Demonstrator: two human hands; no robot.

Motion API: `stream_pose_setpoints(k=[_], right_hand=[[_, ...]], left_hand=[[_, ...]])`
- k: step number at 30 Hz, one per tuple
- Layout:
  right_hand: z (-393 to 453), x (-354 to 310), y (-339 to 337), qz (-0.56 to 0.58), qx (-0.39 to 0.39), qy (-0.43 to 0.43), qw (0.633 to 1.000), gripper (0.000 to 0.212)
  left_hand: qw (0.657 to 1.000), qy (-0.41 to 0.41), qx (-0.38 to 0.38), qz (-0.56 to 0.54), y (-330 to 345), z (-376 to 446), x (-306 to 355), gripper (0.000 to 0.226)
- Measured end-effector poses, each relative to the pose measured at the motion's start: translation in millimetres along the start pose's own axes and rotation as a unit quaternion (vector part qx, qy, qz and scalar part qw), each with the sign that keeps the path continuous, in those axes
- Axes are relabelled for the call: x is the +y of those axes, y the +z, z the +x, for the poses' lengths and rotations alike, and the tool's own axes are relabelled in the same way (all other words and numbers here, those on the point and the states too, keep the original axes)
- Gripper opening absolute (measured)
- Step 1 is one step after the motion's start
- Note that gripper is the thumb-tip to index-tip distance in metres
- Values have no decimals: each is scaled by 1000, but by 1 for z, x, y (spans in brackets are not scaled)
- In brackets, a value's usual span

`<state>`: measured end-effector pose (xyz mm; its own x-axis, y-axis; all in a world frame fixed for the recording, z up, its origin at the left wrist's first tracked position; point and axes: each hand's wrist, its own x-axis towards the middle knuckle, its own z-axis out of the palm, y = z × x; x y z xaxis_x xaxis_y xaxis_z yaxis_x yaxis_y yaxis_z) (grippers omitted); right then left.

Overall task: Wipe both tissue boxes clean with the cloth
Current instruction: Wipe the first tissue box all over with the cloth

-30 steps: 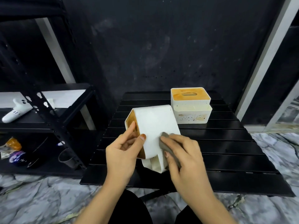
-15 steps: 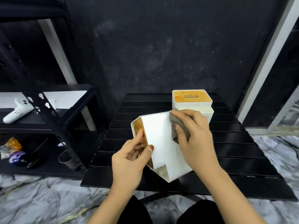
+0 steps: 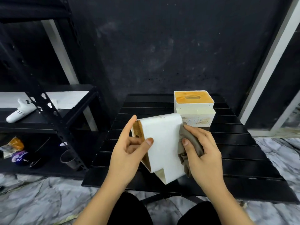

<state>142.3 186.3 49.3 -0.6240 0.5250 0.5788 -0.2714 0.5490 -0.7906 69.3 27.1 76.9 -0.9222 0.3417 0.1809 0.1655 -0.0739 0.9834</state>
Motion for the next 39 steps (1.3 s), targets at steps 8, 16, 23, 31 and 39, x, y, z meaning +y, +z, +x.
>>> stream_pose_setpoints(k=[8, 16, 23, 31, 39], right_hand=[[-11, -2, 5, -89, -3, -100, 991, 36], [4, -33, 19, -159, -84, -201, 963, 37], [10, -36, 3, -193, -55, -152, 968, 33], [15, -32, -13, -201, -76, -134, 968, 34], [3, -58, 9, -219, -124, -171, 953, 30]], left_hand=[[1000, 10, -26, 7, -3, -1, -4, 66], [998, 29, -48, 15, -4, -6, -8, 66], [998, 25, -53, 15, -1, -10, -13, 66], [997, 35, -64, 27, -1, -14, -16, 64], [997, 37, -59, 20, 2, -15, -14, 65]])
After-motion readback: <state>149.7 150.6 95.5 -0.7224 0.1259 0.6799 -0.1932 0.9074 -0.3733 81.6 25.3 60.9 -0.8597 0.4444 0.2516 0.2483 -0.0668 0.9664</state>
